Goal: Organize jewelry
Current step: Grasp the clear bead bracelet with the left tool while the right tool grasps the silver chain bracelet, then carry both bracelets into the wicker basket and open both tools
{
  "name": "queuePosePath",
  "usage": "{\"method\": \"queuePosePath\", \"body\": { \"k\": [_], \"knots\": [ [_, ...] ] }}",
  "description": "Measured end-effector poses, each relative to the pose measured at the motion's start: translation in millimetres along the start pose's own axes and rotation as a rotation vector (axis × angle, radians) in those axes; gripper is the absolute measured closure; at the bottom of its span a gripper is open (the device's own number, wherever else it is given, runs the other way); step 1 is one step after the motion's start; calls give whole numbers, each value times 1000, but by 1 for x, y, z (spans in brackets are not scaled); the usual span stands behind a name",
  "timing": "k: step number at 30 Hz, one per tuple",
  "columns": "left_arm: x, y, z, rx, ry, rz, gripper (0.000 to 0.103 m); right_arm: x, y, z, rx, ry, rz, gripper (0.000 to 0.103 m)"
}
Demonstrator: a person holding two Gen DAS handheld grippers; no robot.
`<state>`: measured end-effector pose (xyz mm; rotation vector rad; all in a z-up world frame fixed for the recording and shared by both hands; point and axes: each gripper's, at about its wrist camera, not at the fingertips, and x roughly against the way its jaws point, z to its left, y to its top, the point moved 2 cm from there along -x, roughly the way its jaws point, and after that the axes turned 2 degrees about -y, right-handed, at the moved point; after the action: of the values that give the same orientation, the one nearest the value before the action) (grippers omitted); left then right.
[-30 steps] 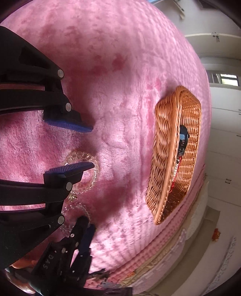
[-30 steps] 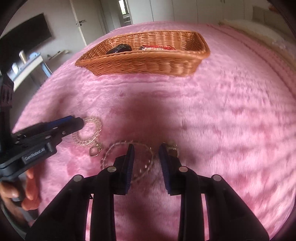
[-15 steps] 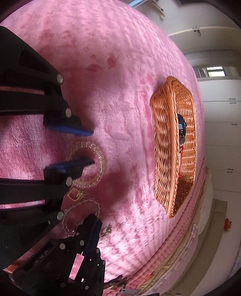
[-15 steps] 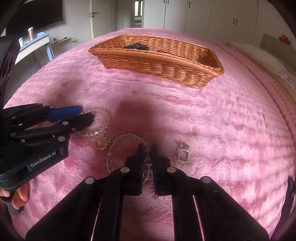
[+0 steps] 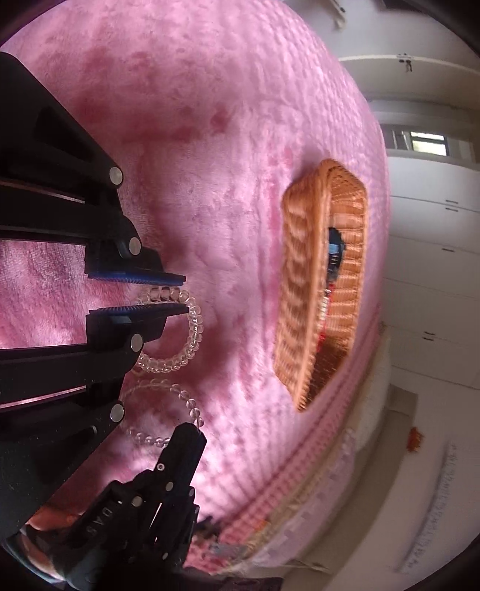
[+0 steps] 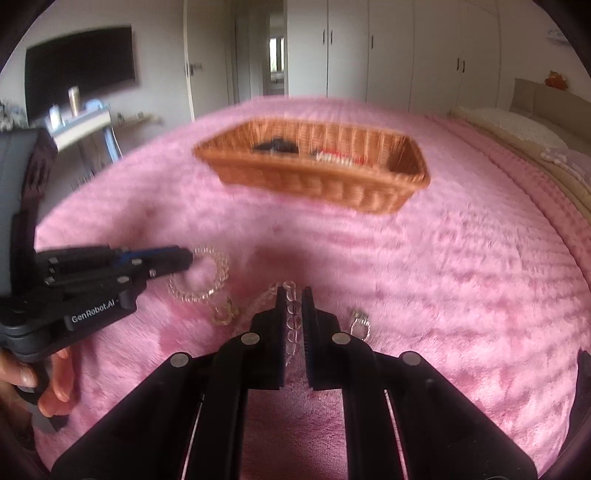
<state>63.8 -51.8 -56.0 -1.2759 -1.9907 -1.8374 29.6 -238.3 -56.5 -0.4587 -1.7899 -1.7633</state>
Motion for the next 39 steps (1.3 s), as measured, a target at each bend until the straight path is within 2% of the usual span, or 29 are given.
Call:
{"method": "queuePosePath", "body": {
  "k": [11,16,19,25,30,36,39],
  "knots": [
    [12,4,1,9,-15,-55,95,20,12,5,-25,24,-93,97],
    [26,18,-1,24,-34,-83,95,27,29,3,-51,31,-115,97],
    [39,36,-5,3,-27,-113,95,35,47,-2,-68,44,-140,97],
    [58,100,-4,-14,-11,-188,95,38,111,-19,-63,50,-183,97],
    [38,148,7,12,8,-207,95,5,166,-33,-55,60,-162,97],
    [-14,183,35,52,91,-194,95,-57,199,-36,-57,87,-92,97],
    [-50,192,49,60,154,-153,95,-89,206,-32,-46,94,-52,97]
  ]
}}
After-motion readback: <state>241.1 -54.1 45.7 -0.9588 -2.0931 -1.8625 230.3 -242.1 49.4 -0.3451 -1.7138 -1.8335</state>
